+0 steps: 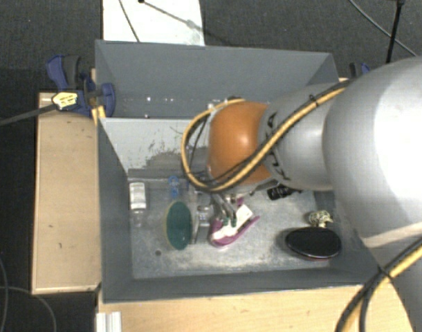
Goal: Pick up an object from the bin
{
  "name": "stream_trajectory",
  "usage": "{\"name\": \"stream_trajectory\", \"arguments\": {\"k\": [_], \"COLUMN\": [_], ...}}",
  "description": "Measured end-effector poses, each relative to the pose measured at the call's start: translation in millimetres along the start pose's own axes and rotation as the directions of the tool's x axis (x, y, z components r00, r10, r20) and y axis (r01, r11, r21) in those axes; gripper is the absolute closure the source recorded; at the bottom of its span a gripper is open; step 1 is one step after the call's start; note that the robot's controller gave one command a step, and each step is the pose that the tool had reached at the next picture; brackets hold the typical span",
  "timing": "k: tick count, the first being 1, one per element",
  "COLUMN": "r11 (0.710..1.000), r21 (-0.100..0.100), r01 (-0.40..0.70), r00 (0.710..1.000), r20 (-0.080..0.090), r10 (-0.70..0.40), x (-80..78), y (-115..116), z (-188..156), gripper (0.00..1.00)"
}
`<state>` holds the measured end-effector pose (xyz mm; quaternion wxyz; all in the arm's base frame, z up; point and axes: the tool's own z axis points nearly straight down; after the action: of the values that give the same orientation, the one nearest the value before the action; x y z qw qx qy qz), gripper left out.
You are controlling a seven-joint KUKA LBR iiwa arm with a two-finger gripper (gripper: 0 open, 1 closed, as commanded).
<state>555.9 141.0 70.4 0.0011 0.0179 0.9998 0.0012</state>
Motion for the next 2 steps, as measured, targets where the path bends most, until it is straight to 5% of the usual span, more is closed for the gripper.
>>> {"name": "stream_trajectory", "arguments": {"k": [1, 2], "r11": [0.996, 0.992], "r21": [0.002, -0.002], "r01": [0.093, 0.13], "r00": [0.996, 0.992], "r20": [0.0, 0.0], "r10": [-0.093, -0.13], "x": [18.4, -27.0], "y": [-13.5, 71.8], "z": [-45.3, -5.2], "gripper": [0.0, 0.0]}}
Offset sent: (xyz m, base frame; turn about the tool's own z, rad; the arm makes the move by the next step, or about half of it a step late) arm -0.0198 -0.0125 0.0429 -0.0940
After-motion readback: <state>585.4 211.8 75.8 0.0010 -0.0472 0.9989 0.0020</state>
